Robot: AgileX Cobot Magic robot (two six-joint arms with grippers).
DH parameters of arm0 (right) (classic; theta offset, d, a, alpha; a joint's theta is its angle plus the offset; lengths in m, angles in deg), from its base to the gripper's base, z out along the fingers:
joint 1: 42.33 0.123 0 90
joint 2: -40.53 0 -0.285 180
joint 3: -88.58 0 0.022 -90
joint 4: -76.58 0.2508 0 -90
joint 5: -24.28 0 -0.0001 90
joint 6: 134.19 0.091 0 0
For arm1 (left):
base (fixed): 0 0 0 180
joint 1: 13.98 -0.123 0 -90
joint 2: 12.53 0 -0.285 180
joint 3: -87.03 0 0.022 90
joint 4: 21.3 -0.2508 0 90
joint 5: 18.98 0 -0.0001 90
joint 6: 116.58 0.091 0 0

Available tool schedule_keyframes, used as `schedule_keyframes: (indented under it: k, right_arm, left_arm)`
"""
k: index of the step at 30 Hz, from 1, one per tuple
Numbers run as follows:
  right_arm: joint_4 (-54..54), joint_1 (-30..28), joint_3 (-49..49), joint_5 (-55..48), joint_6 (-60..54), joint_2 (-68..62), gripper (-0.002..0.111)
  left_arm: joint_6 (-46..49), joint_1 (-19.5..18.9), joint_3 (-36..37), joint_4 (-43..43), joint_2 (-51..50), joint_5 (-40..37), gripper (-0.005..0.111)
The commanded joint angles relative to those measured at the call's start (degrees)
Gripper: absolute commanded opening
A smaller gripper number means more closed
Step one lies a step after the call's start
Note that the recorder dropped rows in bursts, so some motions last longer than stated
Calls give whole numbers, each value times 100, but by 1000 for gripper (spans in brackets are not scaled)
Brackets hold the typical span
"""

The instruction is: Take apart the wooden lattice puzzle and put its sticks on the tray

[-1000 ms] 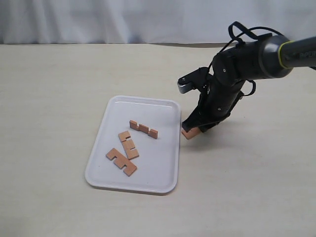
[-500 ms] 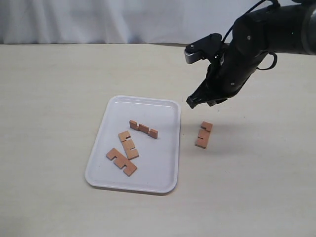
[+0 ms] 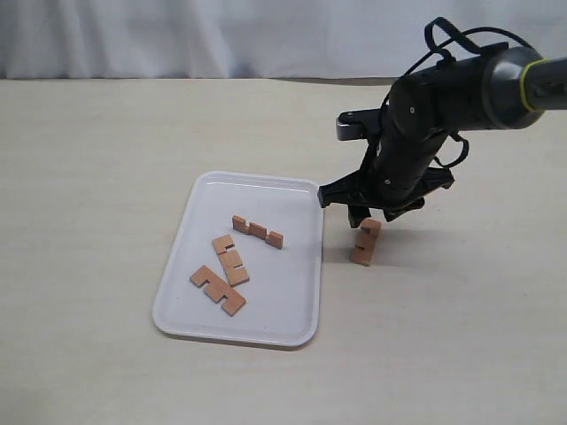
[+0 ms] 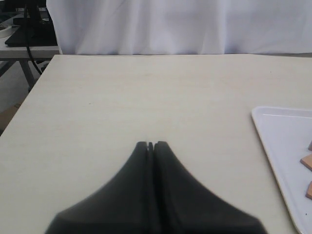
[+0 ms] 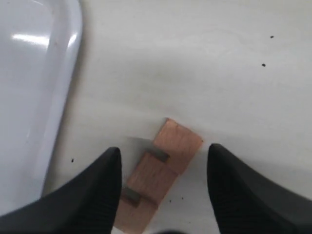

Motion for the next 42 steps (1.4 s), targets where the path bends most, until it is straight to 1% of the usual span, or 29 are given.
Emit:
schedule_keyframes:
  k: [1,12,14,18,23,32,37,42]
  right_arm:
    - [-242,4,20,132,214,-72,51]
    - [-242,4,20,145,229,-312,51]
    - [-242,4,20,134,229,-312,45]
    - [-242,4,20,109,218,-344,24]
    - [-242,4,20,84,-56,-407,5]
    - [-417,4,-2,127,-279,197,4]
    - [-279,4,-2,109,-734,618,4]
    - [-267,4,9,32,-569,527,5]
  left_arm:
    - [11,43,18,-3,15,34,0]
    - [11,43,18,-3,15,34,0]
    - [11,43,18,-3,15,34,0]
    - [11,43,18,-3,15,34,0]
    - [11,43,18,-3,15,34,0]
    - [11,43,18,-3,15,34,0]
    - [11,43,18,-3,15,34,0]
    - [11,43,18,-3,15,34,0]
